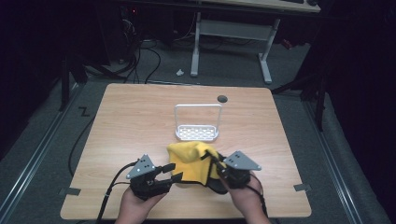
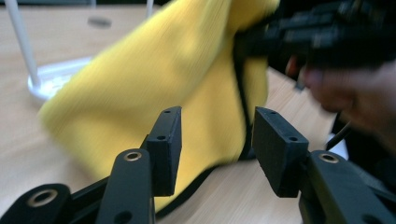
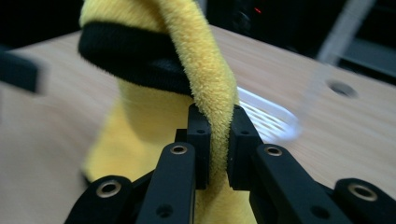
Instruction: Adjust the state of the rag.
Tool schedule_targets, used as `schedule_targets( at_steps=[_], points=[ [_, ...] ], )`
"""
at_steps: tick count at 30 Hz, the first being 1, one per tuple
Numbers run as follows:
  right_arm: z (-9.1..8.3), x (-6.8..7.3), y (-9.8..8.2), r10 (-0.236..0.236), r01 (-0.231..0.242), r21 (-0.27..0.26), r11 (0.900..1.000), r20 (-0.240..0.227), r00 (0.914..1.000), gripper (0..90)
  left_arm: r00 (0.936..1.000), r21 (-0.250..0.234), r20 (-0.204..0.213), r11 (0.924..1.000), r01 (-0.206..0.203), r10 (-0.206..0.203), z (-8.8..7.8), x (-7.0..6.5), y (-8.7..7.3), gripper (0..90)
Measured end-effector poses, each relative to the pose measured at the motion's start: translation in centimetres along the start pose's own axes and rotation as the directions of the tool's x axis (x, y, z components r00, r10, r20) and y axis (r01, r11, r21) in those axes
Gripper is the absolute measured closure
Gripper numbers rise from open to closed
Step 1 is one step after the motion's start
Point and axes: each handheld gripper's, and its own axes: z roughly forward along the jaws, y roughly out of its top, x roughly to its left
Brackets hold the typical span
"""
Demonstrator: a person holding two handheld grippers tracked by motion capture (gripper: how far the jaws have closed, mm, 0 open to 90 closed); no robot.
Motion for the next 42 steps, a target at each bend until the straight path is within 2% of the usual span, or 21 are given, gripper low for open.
schedule_targets(
  at_steps=[3,5,7,8,10,12,16,18,19,20,22,24,25,27,28,30,36,37,39,40,42],
  points=[
    [0.8,-3.4,-2.8,0.054,-0.061,0.095,0.994,0.069,0.9961,81.0,0.9998,0.078,-0.008,0.9968,0.018,-0.018,2.3,0.8,-1.1,49.3],
    [1.3,-4.7,-4.5,0.097,-0.109,0.147,0.983,0.082,0.9918,79.7,0.9998,0.116,0.001,0.993,0.022,-0.022,4.3,0.7,-1.5,48.0],
    [1.7,-5.4,-5.6,0.117,-0.131,0.183,0.974,0.085,0.9894,78.8,0.9999,0.145,0.005,0.9893,-0.01,0.009,6.2,0.0,-1.5,46.9],
    [1.8,-5.6,-5.8,0.125,-0.139,0.188,0.972,0.085,0.9885,78.2,0.999,0.157,0.01,0.9866,-0.045,0.044,7.0,-0.6,-1.4,46.4],
    [1.9,-5.7,-5.9,0.135,-0.148,0.188,0.971,0.081,0.9876,77.8,0.9926,0.187,0.0,0.9752,-0.119,0.121,8.7,-1.7,-1.2,43.6],
    [2.4,-5.7,-6.2,0.136,-0.149,0.199,0.969,0.077,0.9877,76.5,0.991,0.231,0.022,0.9637,-0.134,0.132,10.2,-2.4,-1.1,41.9],
    [2.7,-5.7,-6.4,0.152,-0.164,0.209,0.964,0.072,0.9857,75.6,0.9845,0.255,0.073,0.9514,-0.173,0.16,12.5,-4.5,-0.8,39.7],
    [2.7,-5.6,-6.4,0.151,-0.162,0.211,0.964,0.066,0.9863,75.3,0.9848,0.265,0.071,0.9487,-0.172,0.159,12.9,-4.7,-0.8,39.9],
    [2.8,-5.6,-6.5,0.15,-0.161,0.212,0.964,0.064,0.9866,75.1,0.9844,0.288,0.054,0.9415,-0.176,0.167,13.6,-5.0,-0.8,41.7],
    [2.8,-5.6,-6.5,0.15,-0.161,0.212,0.964,0.064,0.9866,75.1,0.9844,0.288,0.054,0.9415,-0.176,0.167,13.6,-5.0,-0.8,44.7],
    [2.8,-5.5,-6.5,0.147,-0.156,0.216,0.964,0.057,0.9874,74.4,0.9849,0.317,0.044,0.9326,-0.173,0.167,14.0,-5.0,-1.0,46.7],
    [2.8,-5.4,-6.5,0.148,-0.157,0.217,0.963,0.055,0.9874,71.9,0.9806,0.333,0.023,0.9235,-0.191,0.195,14.3,-5.0,-1.3,55.2],
    [2.8,-5.4,-6.5,0.151,-0.159,0.217,0.963,0.052,0.9872,69.2,0.9776,0.329,0.013,0.9222,-0.202,0.21,14.2,-5.1,-1.4,60.5],
    [2.5,-5.5,-6.4,0.169,-0.175,0.206,0.963,0.047,0.9845,58.7,0.9788,0.329,0.002,0.9243,-0.194,0.205,14.2,-5.0,-1.4,73.0],
    [2.5,-5.5,-6.4,0.169,-0.175,0.206,0.963,0.047,0.9845,58.7,0.9801,0.331,0.004,0.9246,-0.189,0.199,14.1,-4.9,-1.4,73.0],
    [1.5,-5.6,-6.0,0.163,-0.172,0.179,0.969,0.061,0.9847,52.7,0.983,0.328,0.003,0.9286,-0.174,0.183,14.0,-4.7,-1.4,80.1],
    [-1.4,-5.4,-5.4,0.166,-0.175,0.106,0.979,0.081,0.9827,47.5,0.992,0.29,0.0,0.9493,-0.121,0.127,12.9,-4.1,-1.3,82.9],
    [-2.0,-4.7,-5.8,0.163,-0.169,0.103,0.98,0.067,0.9843,47.4,0.9944,0.275,0.005,0.956,-0.103,0.105,12.4,-3.9,-1.2,82.9],
    [-2.2,-4.5,-5.9,0.153,-0.159,0.108,0.981,0.06,0.9864,47.7,0.9968,0.249,0.011,0.9652,-0.079,0.079,11.5,-3.6,-1.3,82.9],
    [-2.5,-3.6,-6.4,0.141,-0.145,0.122,0.982,0.036,0.9893,48.9,0.998,0.235,0.011,0.9699,-0.063,0.062,11.0,-3.3,-1.3,83.0],
    [-2.5,-3.2,-6.6,0.138,-0.139,0.132,0.981,0.018,0.9903,49.2,0.9993,0.217,0.008,0.9755,-0.037,0.037,10.3,-2.8,-1.4,82.9]
  ],
)
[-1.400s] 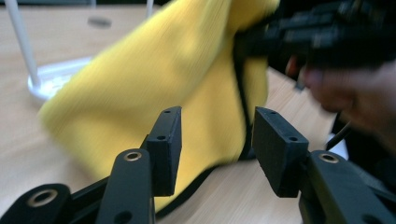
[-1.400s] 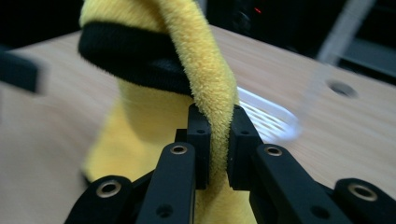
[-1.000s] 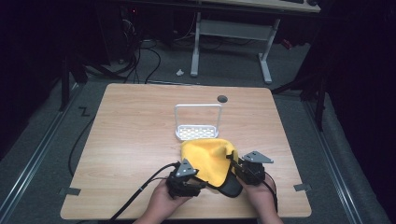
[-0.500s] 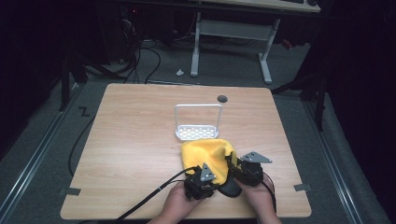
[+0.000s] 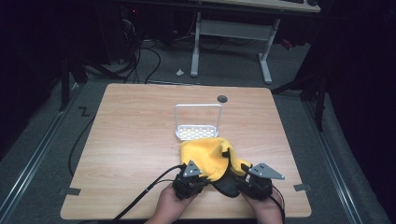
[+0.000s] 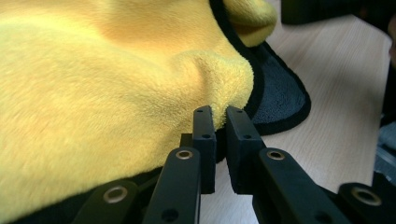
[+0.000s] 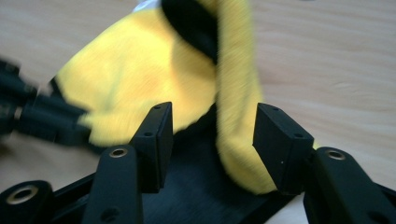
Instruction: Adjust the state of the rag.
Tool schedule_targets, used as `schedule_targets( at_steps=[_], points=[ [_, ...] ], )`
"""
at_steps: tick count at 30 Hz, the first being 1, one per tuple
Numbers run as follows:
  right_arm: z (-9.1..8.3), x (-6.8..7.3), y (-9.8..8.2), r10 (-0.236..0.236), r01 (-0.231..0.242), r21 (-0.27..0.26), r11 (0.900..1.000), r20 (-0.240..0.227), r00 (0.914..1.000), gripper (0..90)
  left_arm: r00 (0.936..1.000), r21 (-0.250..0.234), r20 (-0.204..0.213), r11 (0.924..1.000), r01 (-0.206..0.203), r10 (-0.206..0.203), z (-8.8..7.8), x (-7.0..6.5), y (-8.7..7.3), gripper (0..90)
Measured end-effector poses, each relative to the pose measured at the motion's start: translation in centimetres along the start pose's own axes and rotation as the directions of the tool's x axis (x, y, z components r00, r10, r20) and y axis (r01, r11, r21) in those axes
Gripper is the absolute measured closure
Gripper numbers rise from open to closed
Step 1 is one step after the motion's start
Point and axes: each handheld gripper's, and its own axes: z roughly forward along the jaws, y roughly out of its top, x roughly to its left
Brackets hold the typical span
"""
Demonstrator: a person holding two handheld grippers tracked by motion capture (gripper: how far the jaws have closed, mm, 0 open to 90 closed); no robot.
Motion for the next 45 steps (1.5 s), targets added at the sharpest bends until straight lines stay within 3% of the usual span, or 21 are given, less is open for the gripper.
schedule_targets(
  at_steps=[1,2,3,4,6,8,9,10,11,12,15,20,25,29,32,35,38,41,42,45],
  points=[
    [0.5,0.8,-0.5,-0.024,0.025,0.036,0.999,-0.033,0.9992,49.9,1.0,-0.008,-0.002,0.9999,0.007,-0.007,-0.2,0.2,-0.1,83.0],
    [0.5,0.8,-0.5,-0.024,0.025,0.036,0.999,-0.033,0.9992,49.9,0.9999,-0.014,-0.003,0.9998,0.015,-0.015,-0.4,0.4,-0.2,83.0],
    [1.4,1.4,-1.0,-0.042,0.046,0.085,0.995,-0.051,0.9978,49.8,0.9997,-0.02,0.002,0.9995,0.025,-0.025,-0.5,0.6,-0.3,82.9],
    [1.4,1.4,-1.0,-0.042,0.046,0.085,0.995,-0.051,0.9978,49.8,0.9995,-0.025,0.005,0.9992,0.032,-0.032,-0.7,0.7,-0.3,82.8],
    [2.8,1.7,-1.4,-0.062,0.068,0.15,0.986,-0.044,0.9971,48.6,0.9993,-0.03,0.011,0.9989,0.036,-0.036,-0.9,0.8,-0.4,82.4],
    [3.1,1.8,-1.5,-0.069,0.075,0.17,0.983,-0.042,0.9967,49.0,0.9991,-0.042,0.017,0.9984,0.04,-0.039,-1.2,0.9,-0.5,82.3],
    [3.5,1.9,-1.8,-0.093,0.099,0.191,0.977,-0.039,0.9949,52.7,0.9991,-0.048,0.021,0.9981,0.039,-0.038,-1.5,0.9,-0.5,81.9],
    [3.5,1.9,-1.8,-0.093,0.099,0.191,0.977,-0.039,0.9949,52.7,0.999,-0.054,0.021,0.9978,0.039,-0.038,-1.7,0.9,-0.6,81.9],
    [3.4,1.8,-1.8,-0.097,0.102,0.198,0.975,-0.032,0.9948,65.4,0.9989,-0.061,0.024,0.9973,0.041,-0.04,-2.0,0.9,-0.7,81.8],
    [3.4,1.8,-1.8,-0.097,0.102,0.198,0.975,-0.032,0.9948,65.4,0.9989,-0.065,0.023,0.997,0.041,-0.04,-2.2,1.0,-0.8,81.8],
    [3.2,1.9,-1.7,-0.126,0.13,0.203,0.971,-0.032,0.9916,83.0,0.9986,-0.082,0.023,0.9954,0.049,-0.047,-3.1,1.2,-0.9,82.4],
    [3.0,1.9,-1.7,-0.148,0.151,0.212,0.966,-0.029,0.9886,84.5,0.9982,-0.144,0.01,0.9878,0.059,-0.058,-5.5,2.0,-1.0,83.5],
    [2.5,0.2,-2.0,-0.111,0.108,0.214,0.971,0.002,0.9938,84.4,0.9952,-0.218,-0.01,0.9714,0.093,-0.098,-8.3,3.6,-1.5,83.5],
    [1.8,-2.3,-2.3,-0.068,0.053,0.214,0.975,0.061,0.9959,84.3,0.9883,-0.262,-0.005,0.9539,0.146,-0.152,-9.7,5.2,-1.4,83.5],
    [1.5,-3.3,-2.4,-0.049,0.029,0.215,0.976,0.086,0.9952,84.2,0.9876,-0.277,-0.044,0.9516,0.133,-0.151,-11.0,6.0,-1.4,83.6],
    [1.0,-4.9,-2.7,-0.017,-0.008,0.207,0.978,0.118,0.9928,84.2,0.9873,-0.272,-0.082,0.9561,0.109,-0.136,-12.1,6.4,-1.6,84.0],
    [0.8,-5.5,-2.8,0.006,-0.031,0.201,0.979,0.124,0.9923,84.2,0.9842,-0.278,-0.105,0.9545,0.109,-0.143,-13.4,6.9,-2.0,84.2],
    [0.7,-5.7,-2.8,0.026,-0.047,0.194,0.98,0.112,0.9934,84.2,0.9792,-0.313,-0.105,0.9402,0.133,-0.174,-15.0,7.3,-2.1,84.4],
    [0.7,-5.6,-2.8,0.036,-0.051,0.19,0.98,0.085,0.9957,84.2,0.9785,-0.326,-0.106,0.9359,0.134,-0.177,-15.6,7.3,-2.0,84.4],
    [0.9,-5.2,-2.7,0.034,-0.044,0.192,0.981,0.053,0.998,84.2,0.978,-0.357,-0.131,0.928,0.106,-0.162,-17.8,6.8,-1.7,84.4]
  ],
)
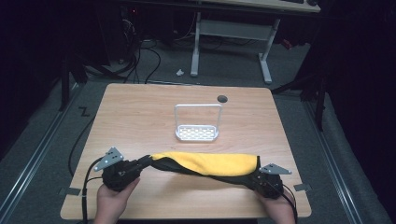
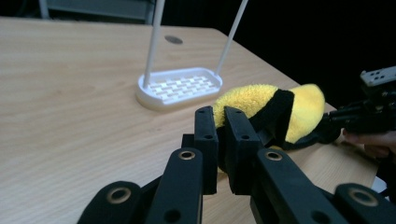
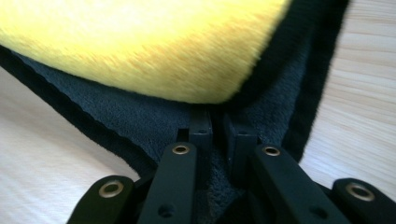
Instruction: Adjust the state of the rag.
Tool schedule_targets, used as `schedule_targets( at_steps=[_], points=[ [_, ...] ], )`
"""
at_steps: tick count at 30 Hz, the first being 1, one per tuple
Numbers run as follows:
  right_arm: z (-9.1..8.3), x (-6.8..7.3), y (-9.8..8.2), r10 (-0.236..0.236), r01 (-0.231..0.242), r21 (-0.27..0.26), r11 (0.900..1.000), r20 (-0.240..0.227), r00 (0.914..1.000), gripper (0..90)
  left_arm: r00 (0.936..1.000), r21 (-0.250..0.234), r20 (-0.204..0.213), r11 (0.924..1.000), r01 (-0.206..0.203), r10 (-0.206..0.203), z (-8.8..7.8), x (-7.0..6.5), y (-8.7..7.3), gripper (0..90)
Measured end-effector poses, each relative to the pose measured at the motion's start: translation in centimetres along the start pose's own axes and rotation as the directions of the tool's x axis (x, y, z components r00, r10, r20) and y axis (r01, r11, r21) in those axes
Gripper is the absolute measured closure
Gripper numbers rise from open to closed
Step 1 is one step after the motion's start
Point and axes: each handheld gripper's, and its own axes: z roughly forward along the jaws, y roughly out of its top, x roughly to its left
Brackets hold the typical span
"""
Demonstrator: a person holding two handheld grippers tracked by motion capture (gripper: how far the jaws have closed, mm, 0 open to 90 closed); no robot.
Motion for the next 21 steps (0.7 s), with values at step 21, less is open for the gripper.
schedule_targets(
  at_steps=[21],
  points=[
    [0.6,1.9,0.3,-0.028,0.029,0.011,1.0,-0.065,0.9975,83.1,0.9643,0.225,-0.246,0.9619,0.155,-0.098,6.7,8.5,-2.2,77.5]
  ],
)
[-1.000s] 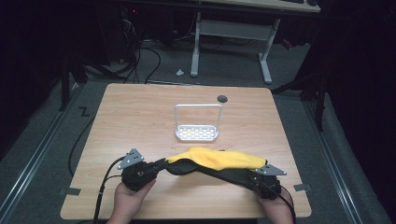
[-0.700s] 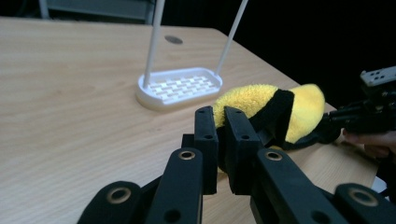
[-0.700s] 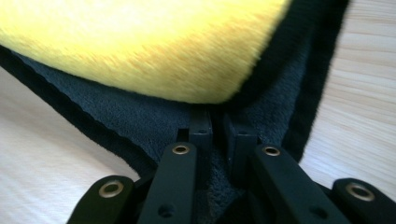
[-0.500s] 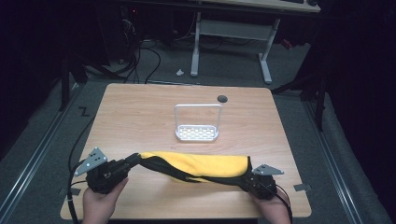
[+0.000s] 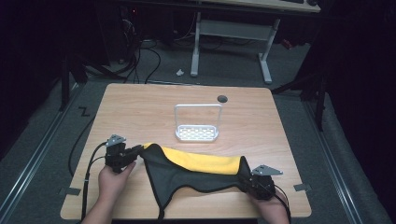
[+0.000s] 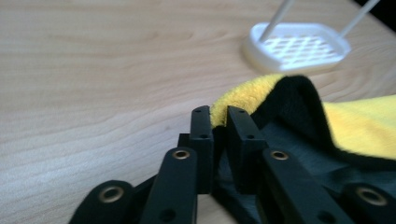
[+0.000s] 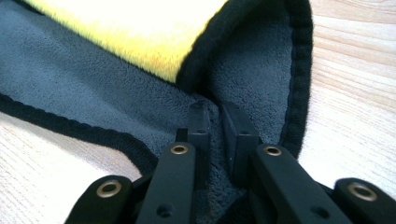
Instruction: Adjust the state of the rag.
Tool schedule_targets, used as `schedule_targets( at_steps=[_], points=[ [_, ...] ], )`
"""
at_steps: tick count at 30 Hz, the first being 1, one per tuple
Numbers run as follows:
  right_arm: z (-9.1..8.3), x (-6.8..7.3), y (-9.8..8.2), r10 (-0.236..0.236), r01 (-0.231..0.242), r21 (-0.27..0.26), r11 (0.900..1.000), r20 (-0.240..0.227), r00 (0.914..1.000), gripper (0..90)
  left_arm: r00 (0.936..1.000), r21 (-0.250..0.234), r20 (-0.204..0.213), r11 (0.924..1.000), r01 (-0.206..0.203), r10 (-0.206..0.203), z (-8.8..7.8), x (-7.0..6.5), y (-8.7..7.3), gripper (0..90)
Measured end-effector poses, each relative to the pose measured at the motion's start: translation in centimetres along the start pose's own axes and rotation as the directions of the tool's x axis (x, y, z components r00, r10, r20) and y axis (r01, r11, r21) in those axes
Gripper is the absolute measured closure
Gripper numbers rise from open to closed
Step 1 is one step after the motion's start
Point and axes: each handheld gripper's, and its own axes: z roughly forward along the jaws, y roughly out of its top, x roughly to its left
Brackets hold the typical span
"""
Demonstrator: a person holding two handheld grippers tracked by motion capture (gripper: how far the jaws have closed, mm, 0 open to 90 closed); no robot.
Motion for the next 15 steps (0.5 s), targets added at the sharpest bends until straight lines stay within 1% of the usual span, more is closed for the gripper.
schedule_targets(
  at_steps=[1,3,5,7,8,9,10,12,13,15],
  points=[
    [0.0,0.0,0.0,-0.004,0.004,-0.001,1.0,0.0,1.0,82.9,1.0,0.001,-0.003,1.0,0.001,-0.001,0.1,0.1,-0.1,73.9],
    [0.0,0.0,0.0,-0.005,0.005,-0.002,1.0,0.0,1.0,81.9,1.0,-0.005,0.008,1.0,0.004,-0.004,-0.3,0.1,-0.4,66.1],
    [0.0,0.0,0.0,0.0,0.0,-0.002,1.0,-0.001,1.0,81.1,0.9999,-0.03,0.013,0.9996,0.003,-0.003,-1.0,-0.1,-0.7,59.9],
    [0.0,-0.1,0.0,-0.001,0.001,-0.005,1.0,-0.001,1.0,80.0,0.9999,-0.056,0.014,0.9984,-0.001,0.002,-2.0,-0.3,-0.9,55.7],
    [0.0,-0.1,0.0,-0.001,0.001,-0.005,1.0,-0.001,1.0,80.0,0.9998,-0.069,0.019,0.9976,0.001,0.0,-2.7,-0.4,-1.1,55.7],
    [0.0,0.0,0.0,0.001,-0.001,-0.003,1.0,0.001,1.0,79.7,0.9996,-0.078,0.03,0.997,0.006,-0.004,-3.1,-0.5,-1.3,55.2],
    [0.0,0.0,0.0,-0.002,0.002,-0.002,1.0,0.001,1.0,79.3,0.9988,-0.081,0.048,0.9967,0.009,-0.005,-3.5,-0.8,-1.5,55.3],
    [0.0,0.0,0.0,-0.01,0.01,-0.002,1.0,0.003,0.9999,78.8,0.997,-0.063,0.074,0.9978,-0.02,0.025,-3.9,-2.0,-2.2,55.8],
    [0.0,0.1,0.0,-0.011,0.011,-0.002,1.0,0.004,0.9999,78.7,0.9947,-0.056,0.098,0.9981,-0.026,0.031,-4.0,-2.7,-2.7,57.0],
    [0.0,0.1,0.0,-0.011,0.011,-0.002,1.0,0.004,0.9999,78.7,0.9876,-0.025,0.144,0.9979,-0.06,0.063,-3.8,-4.3,-3.6,59.5]
  ],
)
